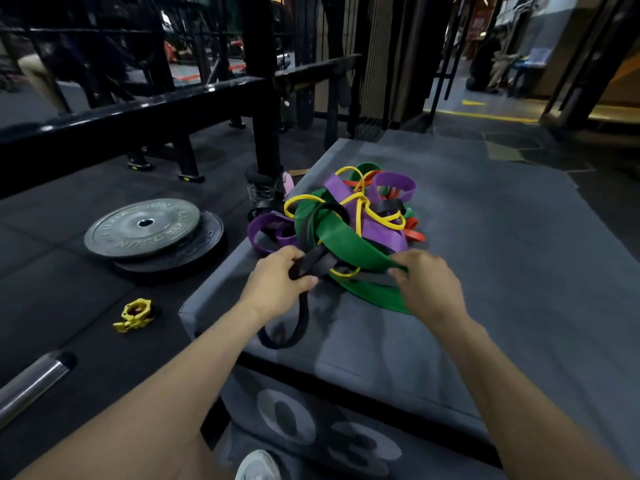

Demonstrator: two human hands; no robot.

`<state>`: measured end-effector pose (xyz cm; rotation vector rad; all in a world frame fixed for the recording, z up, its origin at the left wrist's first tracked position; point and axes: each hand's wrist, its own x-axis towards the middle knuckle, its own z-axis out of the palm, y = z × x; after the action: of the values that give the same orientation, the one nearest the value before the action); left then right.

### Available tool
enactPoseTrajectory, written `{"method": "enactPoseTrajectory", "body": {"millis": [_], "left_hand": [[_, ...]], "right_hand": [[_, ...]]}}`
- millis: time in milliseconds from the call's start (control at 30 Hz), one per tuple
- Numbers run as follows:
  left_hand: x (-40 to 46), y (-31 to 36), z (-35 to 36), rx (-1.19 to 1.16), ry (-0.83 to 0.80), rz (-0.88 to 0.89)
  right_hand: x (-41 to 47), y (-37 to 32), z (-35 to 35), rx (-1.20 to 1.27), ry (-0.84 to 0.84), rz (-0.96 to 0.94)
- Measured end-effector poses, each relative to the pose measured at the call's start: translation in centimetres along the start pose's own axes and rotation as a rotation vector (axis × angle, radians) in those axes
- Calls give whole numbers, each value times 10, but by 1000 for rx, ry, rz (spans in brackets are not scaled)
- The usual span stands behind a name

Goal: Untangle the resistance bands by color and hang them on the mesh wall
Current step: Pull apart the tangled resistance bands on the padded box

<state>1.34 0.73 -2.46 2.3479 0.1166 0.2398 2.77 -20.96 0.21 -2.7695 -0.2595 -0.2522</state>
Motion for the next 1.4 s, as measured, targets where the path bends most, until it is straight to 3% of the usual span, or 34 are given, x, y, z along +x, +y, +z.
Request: {"method": "enactPoseTrajectory", "body": {"millis": [133, 233, 300, 500, 567, 667, 900, 1033, 1267, 1400], "left_hand": [[-9, 18, 3, -420, -69, 38], [-17, 32, 6, -779, -164, -181], [-21, 34, 6, -886, -221, -287], [-26, 18, 4, -694, -178, -265], [-23, 13, -2, -623, -184, -246], [-21, 6, -5, -600, -199, -267], [-16, -2, -12, -630, -286, -223], [-13, -5, -12, -550, -274, -174], [-8, 7, -16, -473, -54, -178], [-11, 1, -21, -404, 14, -208]], "right_hand": [[-16, -25, -10, 101, 64, -139], [-28, -43, -4, 5, 8, -226], [-33, -49, 1, -42, -2, -260], [-32, -50, 10, 169, -251, -411], [-24, -46, 10, 436, -221, -254], [-11, -43, 16, 818, -155, 125], [-1, -69, 33, 1011, -344, 450], [4, -74, 43, 1144, -293, 538], [15, -71, 28, 1177, -66, 484], [22, -63, 12, 1414, 74, 558]]}}
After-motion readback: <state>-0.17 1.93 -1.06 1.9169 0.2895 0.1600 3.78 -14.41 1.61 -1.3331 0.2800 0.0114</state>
